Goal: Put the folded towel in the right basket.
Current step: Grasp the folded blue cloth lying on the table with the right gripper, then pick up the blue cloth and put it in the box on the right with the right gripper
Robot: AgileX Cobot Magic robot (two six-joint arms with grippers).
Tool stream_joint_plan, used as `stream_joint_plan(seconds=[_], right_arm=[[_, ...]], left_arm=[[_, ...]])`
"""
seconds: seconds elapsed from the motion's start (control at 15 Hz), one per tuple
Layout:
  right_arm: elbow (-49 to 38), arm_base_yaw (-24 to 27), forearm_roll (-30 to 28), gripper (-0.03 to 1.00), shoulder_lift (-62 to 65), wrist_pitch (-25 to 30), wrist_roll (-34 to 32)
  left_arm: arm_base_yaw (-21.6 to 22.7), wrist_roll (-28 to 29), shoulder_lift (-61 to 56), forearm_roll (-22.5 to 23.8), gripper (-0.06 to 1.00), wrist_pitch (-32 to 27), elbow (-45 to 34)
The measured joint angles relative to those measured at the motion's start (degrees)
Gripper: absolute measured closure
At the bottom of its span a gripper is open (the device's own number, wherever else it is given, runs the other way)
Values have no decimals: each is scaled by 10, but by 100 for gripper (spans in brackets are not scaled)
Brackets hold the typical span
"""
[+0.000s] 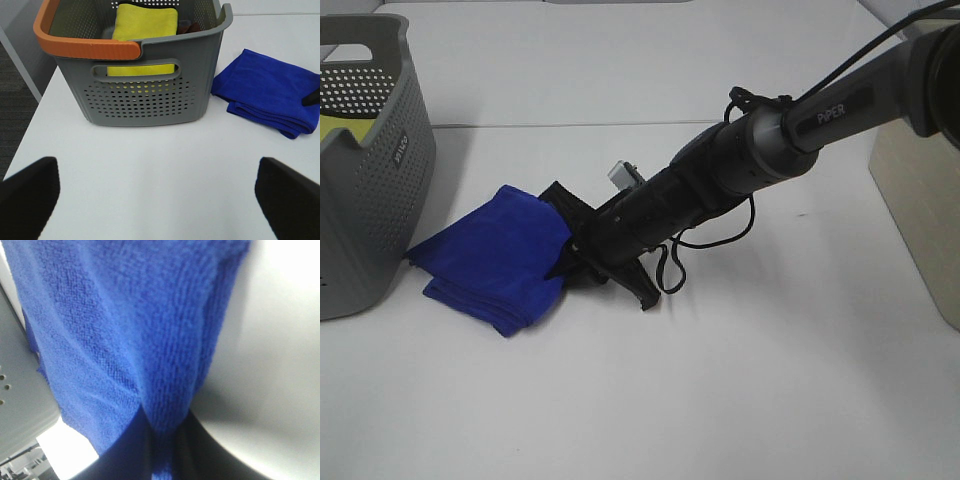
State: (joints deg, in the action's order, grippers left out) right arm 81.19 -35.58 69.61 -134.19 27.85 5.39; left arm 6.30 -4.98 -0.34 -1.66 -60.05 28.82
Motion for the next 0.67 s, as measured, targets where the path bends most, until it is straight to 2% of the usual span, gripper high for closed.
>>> stream_joint_plan(seconds=[0.07,0.27,0.53,0.67], right_arm=[[1,0,-4,92,-1,1,0],[1,0,-6,92,-1,3,12],[1,0,-34,92,40,18,93],[1,0,-72,92,91,29,113]], left_arm=[[0,0,0,0,-4,0,0],[0,0,0,0,-4,0,0],[0,0,0,0,-4,0,0],[0,0,0,0,-4,0,0]])
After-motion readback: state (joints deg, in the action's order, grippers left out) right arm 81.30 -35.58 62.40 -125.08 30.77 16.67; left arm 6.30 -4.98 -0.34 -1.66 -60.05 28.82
